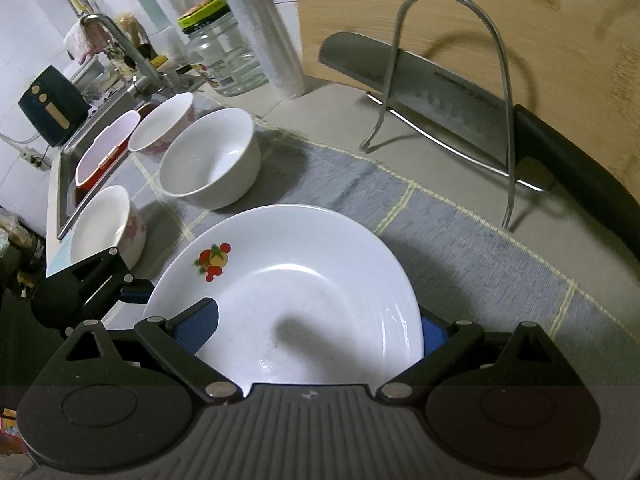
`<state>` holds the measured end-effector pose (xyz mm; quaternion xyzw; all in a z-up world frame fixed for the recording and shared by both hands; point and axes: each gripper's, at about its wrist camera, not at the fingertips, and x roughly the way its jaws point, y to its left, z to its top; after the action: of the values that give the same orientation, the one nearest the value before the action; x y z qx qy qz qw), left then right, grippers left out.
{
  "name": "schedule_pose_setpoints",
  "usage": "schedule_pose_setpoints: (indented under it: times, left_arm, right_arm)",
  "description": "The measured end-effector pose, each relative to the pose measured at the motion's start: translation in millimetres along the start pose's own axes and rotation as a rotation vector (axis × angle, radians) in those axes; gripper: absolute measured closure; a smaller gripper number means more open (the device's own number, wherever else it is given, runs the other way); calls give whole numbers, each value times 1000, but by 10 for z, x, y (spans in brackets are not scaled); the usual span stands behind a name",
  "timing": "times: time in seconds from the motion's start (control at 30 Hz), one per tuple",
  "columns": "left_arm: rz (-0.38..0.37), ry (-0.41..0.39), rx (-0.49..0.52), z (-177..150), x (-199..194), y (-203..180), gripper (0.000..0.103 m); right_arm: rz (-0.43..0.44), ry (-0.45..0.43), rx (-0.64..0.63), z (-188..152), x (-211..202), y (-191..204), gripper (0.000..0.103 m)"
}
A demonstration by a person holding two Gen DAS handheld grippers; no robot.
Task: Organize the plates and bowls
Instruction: 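Carry the held plate with the right gripper toward the plate stack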
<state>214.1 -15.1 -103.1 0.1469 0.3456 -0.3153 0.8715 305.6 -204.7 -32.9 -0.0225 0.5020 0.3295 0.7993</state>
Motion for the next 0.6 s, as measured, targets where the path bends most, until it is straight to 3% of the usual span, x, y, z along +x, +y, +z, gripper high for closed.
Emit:
schedule_pose_setpoints:
  times: [0.6]
  left_arm:
    - [-17, 19, 48, -145, -418, -289, 0]
  right_arm:
    - [0, -33, 7, -374, -286, 364, 2]
